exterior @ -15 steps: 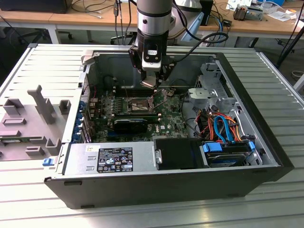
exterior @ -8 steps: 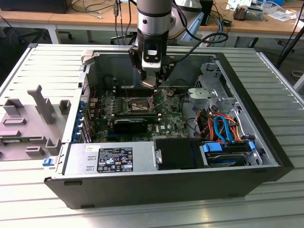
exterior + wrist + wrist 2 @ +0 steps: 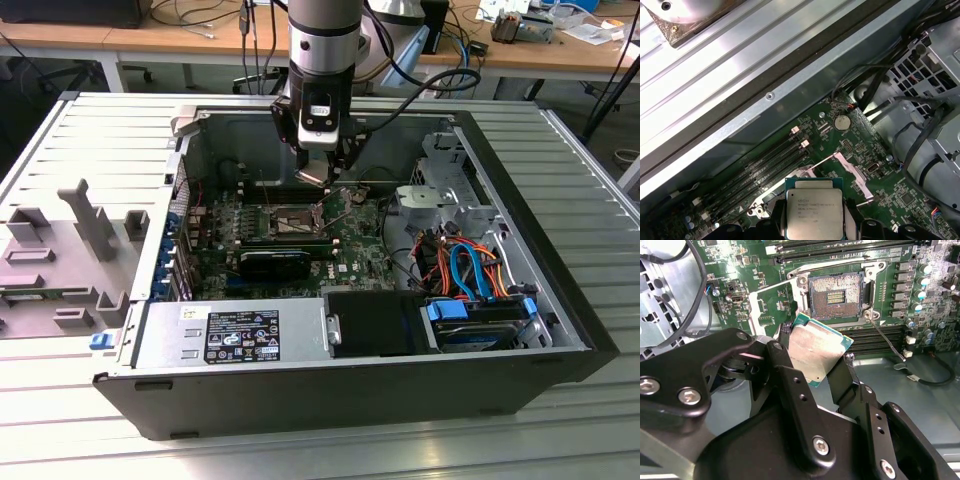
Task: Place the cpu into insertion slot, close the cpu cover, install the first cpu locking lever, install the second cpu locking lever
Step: 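Place the cpu into insertion slot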
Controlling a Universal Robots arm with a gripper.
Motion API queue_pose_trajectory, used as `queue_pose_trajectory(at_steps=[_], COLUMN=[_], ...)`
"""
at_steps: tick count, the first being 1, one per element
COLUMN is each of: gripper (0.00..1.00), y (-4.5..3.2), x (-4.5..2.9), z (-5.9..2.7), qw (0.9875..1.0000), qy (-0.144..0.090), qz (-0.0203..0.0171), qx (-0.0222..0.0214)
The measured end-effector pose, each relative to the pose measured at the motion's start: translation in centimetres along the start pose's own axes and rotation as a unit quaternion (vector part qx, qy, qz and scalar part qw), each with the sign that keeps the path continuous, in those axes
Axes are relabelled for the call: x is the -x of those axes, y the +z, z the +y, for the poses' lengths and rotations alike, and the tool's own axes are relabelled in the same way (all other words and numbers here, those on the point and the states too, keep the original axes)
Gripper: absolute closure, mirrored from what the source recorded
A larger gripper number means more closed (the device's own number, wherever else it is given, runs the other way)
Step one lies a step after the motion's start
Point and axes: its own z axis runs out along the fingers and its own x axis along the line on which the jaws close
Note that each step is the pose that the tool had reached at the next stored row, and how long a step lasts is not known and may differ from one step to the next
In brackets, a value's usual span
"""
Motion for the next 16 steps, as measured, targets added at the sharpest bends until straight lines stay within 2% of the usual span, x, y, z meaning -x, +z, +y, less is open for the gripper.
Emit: queue_pose_trajectory(at_steps=[16], gripper=[0.45], y=[0.02], x=[0.00], z=[0.00], qw=[1.0000], qy=[0.006], qz=[-0.0005], qx=[0.0001])
